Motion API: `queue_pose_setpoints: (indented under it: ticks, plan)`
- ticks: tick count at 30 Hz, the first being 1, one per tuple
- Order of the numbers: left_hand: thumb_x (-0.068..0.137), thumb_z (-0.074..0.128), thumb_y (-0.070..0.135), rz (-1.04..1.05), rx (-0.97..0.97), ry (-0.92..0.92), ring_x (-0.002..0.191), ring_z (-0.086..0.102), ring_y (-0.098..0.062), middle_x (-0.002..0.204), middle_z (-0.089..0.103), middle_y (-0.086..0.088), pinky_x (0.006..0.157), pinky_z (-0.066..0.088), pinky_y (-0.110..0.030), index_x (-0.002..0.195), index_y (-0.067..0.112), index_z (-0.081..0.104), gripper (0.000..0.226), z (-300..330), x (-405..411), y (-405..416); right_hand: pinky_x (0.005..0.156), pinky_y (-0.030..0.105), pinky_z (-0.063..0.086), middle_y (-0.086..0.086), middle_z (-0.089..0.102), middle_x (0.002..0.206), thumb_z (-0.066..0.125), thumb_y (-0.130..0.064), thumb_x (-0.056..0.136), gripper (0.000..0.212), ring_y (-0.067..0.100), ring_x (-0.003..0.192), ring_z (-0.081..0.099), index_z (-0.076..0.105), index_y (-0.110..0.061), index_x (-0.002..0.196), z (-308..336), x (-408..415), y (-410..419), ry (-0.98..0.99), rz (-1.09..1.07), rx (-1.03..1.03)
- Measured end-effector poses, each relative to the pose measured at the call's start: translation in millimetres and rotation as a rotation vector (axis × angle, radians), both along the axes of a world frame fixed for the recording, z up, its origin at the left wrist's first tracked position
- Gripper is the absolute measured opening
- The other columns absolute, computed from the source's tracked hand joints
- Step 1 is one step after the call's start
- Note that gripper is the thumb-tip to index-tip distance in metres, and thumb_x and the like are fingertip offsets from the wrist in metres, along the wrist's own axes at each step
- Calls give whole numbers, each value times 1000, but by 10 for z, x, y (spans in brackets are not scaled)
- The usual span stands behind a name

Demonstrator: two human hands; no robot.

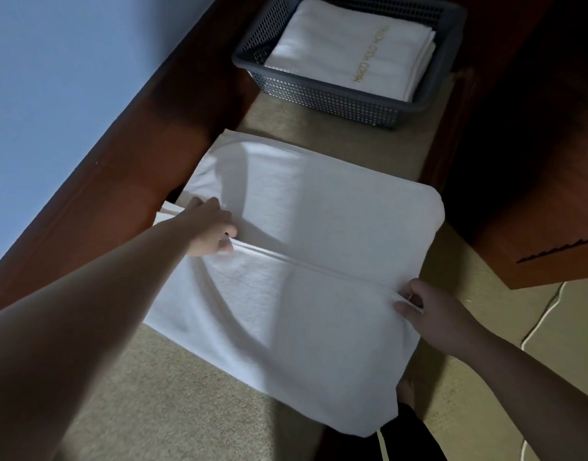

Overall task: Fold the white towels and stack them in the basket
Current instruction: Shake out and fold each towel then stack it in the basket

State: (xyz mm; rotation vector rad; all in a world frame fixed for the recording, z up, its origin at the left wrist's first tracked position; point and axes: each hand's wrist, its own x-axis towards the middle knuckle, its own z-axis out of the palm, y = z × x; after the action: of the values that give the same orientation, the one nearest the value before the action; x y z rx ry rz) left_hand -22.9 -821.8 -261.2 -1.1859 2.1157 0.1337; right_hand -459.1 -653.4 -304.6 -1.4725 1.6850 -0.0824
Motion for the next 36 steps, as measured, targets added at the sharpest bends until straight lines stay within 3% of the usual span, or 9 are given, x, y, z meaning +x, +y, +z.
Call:
queue_pose_setpoints:
  ticks: [7,17,22,25,27,29,31,34,36]
  plan:
    - [108,44,51,20,-60,76,121,44,-21,130,62,12,98,30,-42,133,39,62,33,-77,97,-38,72,27,49,-12,66,104,60,-32,104,7,1,94,60,64,-27,106,18,-20,2,-43,-65,-31]
    - [101,59,50,158,8,126,125,41,-20,124,60,11,105,29,-45,122,40,63,23,-48,336,-191,67,24,43,-16,67,101,62,-36,103,6,0,92,60,62,-31,103,1,-56,-31,-61,-127,42]
    - [79,23,84,285,25,111,117,54,-29,110,57,4,101,40,-45,116,58,45,51,-57,489,-323,71,28,45,-11,70,100,65,-30,102,4,5,93,63,66,-27,100,55,-54,-66,-121,-198,19]
    - [73,20,84,354,22,120,115,56,-32,108,53,3,105,41,-48,117,59,43,56,-94,528,-364,74,30,47,-11,70,101,64,-32,102,5,7,96,64,66,-28,101,40,-72,-77,-140,-240,11]
    - [83,36,77,345,10,114,115,56,-28,112,60,3,103,41,-45,119,54,49,44,7,433,-341,74,30,48,-12,71,102,64,-33,102,4,7,97,65,67,-30,102,4,-82,-82,-135,-226,28]
    - [95,57,50,287,-6,94,115,55,-24,112,66,6,93,42,-38,116,42,60,23,120,350,-304,73,30,48,-13,70,101,64,-34,102,4,6,96,64,66,-32,102,-36,-101,-76,-122,-186,71]
    - [95,59,25,287,-20,36,111,57,-27,103,63,2,86,47,-35,105,30,65,13,168,379,-293,71,30,48,-11,70,97,63,-37,102,8,7,92,65,67,-31,100,-67,-143,-57,-94,-136,102]
    - [97,59,22,325,-36,-88,126,53,-40,131,53,-16,101,49,-44,116,28,65,21,209,526,-275,67,35,48,-4,69,85,59,-42,104,21,14,82,65,64,-27,90,-94,-220,-22,-51,-107,98]
    - [103,56,29,276,-68,-200,142,40,-42,148,46,-16,108,42,-48,131,27,60,28,205,626,-284,66,36,49,-3,68,82,57,-46,103,24,15,78,65,63,-28,88,-104,-262,6,-31,-111,79]
